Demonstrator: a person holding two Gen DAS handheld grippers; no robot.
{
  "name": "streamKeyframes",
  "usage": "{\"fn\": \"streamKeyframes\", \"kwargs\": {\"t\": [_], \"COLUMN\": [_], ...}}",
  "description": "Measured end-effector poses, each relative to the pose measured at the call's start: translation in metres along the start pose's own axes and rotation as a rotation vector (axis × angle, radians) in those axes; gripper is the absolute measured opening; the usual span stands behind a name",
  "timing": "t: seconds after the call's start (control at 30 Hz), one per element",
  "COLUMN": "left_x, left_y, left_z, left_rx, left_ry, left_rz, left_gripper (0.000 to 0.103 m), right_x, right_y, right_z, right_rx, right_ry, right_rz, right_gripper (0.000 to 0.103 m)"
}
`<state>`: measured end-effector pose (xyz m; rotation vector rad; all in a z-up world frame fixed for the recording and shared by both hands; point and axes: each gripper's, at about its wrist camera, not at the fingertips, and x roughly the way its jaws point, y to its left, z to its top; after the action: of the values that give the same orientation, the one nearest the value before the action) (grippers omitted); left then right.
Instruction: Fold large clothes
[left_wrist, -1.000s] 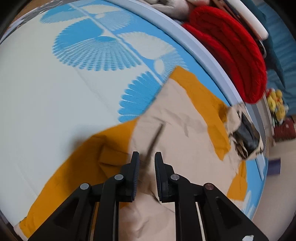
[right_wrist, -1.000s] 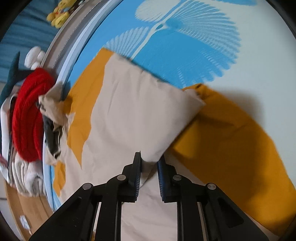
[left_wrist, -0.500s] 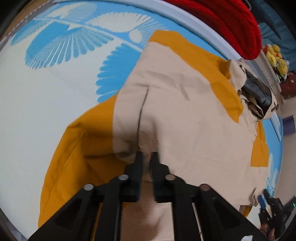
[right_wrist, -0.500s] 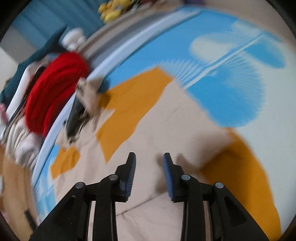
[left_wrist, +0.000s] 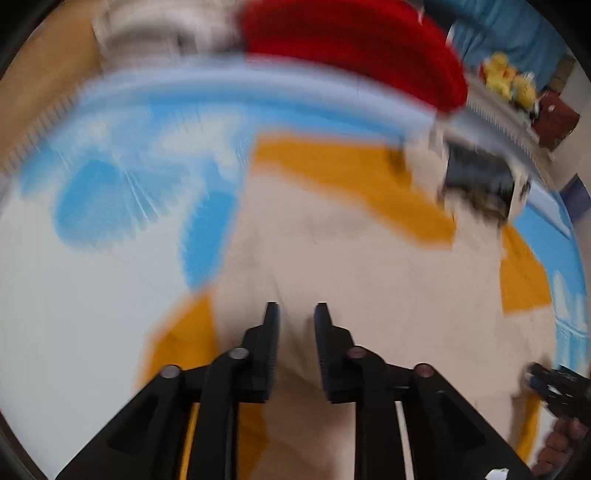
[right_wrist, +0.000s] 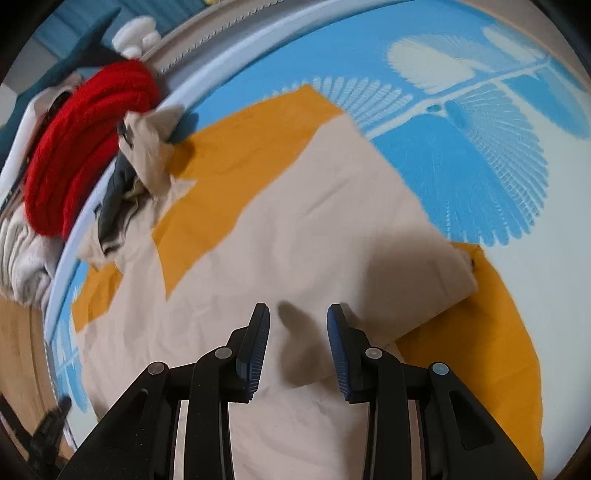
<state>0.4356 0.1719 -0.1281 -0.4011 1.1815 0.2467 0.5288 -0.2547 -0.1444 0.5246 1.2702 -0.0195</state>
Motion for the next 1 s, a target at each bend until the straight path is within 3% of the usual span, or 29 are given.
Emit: {"fn": "streamKeyframes", "kwargs": {"t": [0.07,0.17,0.23,0.3,0.4,0.57,0.7,1.0], "left_x": [0.033,0.007,-0.029,-0.048,-0.067,-0.084,-0.095,-0.112], "left_y": [0.012,-0.001,-0.023,-0.04,-0.053,-0.073,-0.082,-0.099], "left_z": [-0.011,-0.006,0.001,0.001,-0.005,-0.019,-0.03,-0.041], "left_rx": [-0.063,-0.026,0.053,0.094,0.116,0.171,0.208,0.252], "left_ry": [0.161,0.067,-0.068,-0.131,-0.166,-0.2,-0.248,-0.334], "left_rz": [0.034,0.085,0.083,0.093,0.069,0.076,0.081,0.08], "left_gripper": [0.019,0.018,0.023,0.031,0.036,0.039,0.045,0.062], "right_x": [0.004,-0.029,-0.066,-0.105,-0.145,-0.173,-0.183,-0.215], "right_y": [-0.009,0.003,0.027,0.051,0.075,0.089,0.081,0.06], "right_z": [-0.002,-0.003,-0.005,-0.013,-0.029,-0.055,-0.062,-0.059], "right_rx": [0.03,-0.027,-0.155,-0.277,-0.411,-0.53,-0.526,-0.5], "right_ry": [0.036,-0.063,-0.191,-0.32,-0.44,-0.485,-0.493,-0.6], "right_rz": [-0.017,-0.044,-0.043,-0.029,0.008,0.022,0.031,-0.005], "right_gripper": [0.034,0.034,0.034,0.034,0.034,0.034,0.034,0.033]}}
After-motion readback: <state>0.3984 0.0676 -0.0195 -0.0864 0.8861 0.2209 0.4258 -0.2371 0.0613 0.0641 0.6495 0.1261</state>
